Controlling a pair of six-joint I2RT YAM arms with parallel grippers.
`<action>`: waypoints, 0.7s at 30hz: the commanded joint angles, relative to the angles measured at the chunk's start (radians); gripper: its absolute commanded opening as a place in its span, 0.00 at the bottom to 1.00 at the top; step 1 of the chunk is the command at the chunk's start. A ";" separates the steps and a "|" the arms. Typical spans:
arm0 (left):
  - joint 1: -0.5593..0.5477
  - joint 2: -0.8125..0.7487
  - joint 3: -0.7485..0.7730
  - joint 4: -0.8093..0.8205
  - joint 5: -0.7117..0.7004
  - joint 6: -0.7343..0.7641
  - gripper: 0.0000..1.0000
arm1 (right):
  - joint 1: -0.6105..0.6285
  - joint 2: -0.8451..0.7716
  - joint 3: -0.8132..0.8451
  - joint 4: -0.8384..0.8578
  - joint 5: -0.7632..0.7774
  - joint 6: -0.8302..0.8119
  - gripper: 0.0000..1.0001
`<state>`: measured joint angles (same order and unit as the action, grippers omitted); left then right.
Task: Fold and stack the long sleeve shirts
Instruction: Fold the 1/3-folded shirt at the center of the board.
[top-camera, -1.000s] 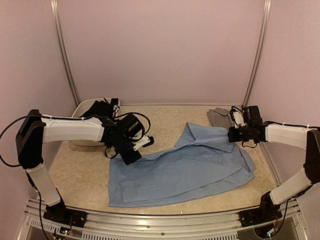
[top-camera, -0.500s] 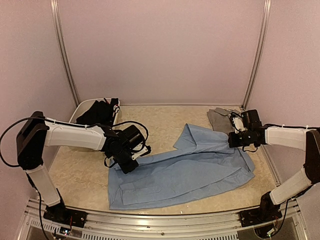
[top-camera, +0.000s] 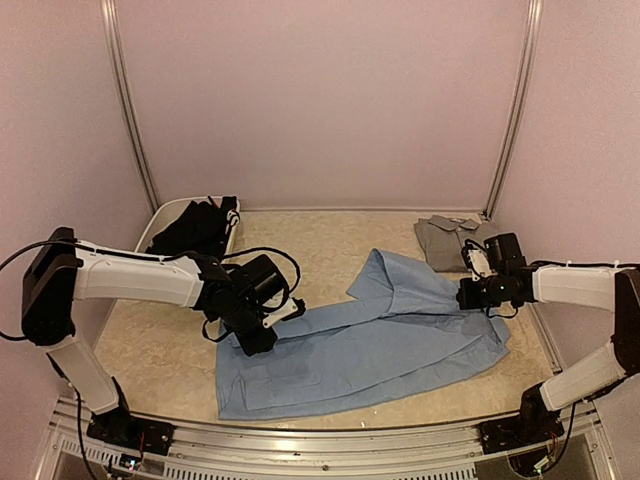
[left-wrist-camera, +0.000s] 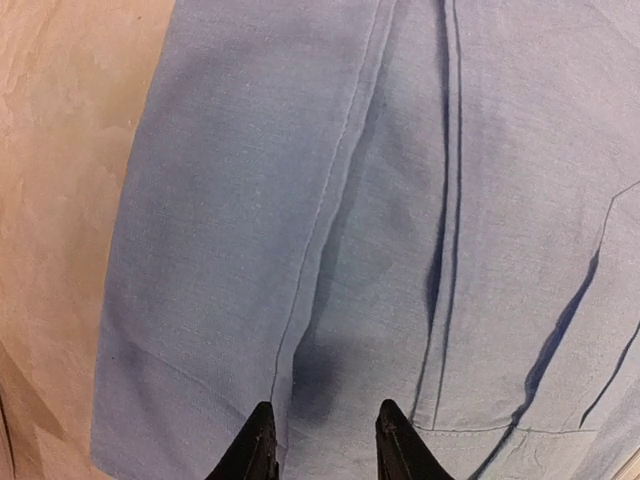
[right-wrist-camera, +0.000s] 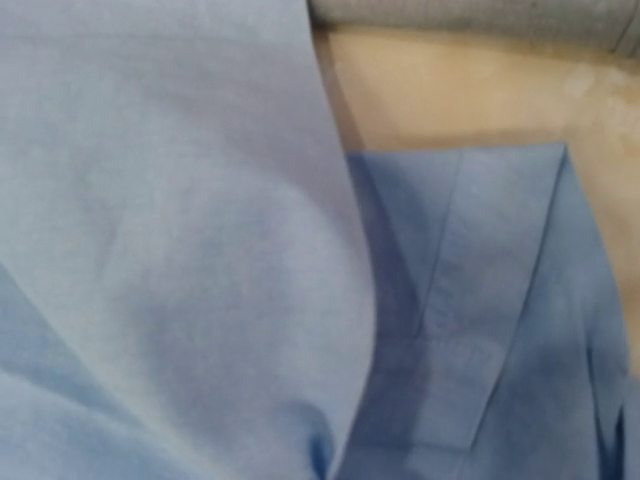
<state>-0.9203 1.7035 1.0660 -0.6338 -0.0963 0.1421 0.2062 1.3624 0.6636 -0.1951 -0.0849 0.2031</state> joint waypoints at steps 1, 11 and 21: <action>0.013 -0.064 -0.017 0.008 0.086 0.022 0.33 | -0.013 -0.029 -0.028 0.011 -0.023 0.021 0.01; 0.081 -0.108 0.030 0.178 0.064 -0.075 0.47 | -0.012 -0.185 -0.026 0.013 -0.036 0.037 0.44; 0.113 -0.094 0.083 0.411 0.005 -0.271 0.99 | 0.030 0.021 0.226 0.045 -0.128 -0.018 0.79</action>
<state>-0.8227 1.6077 1.0786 -0.3485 -0.0765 -0.0254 0.2096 1.2583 0.7780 -0.1726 -0.1661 0.2340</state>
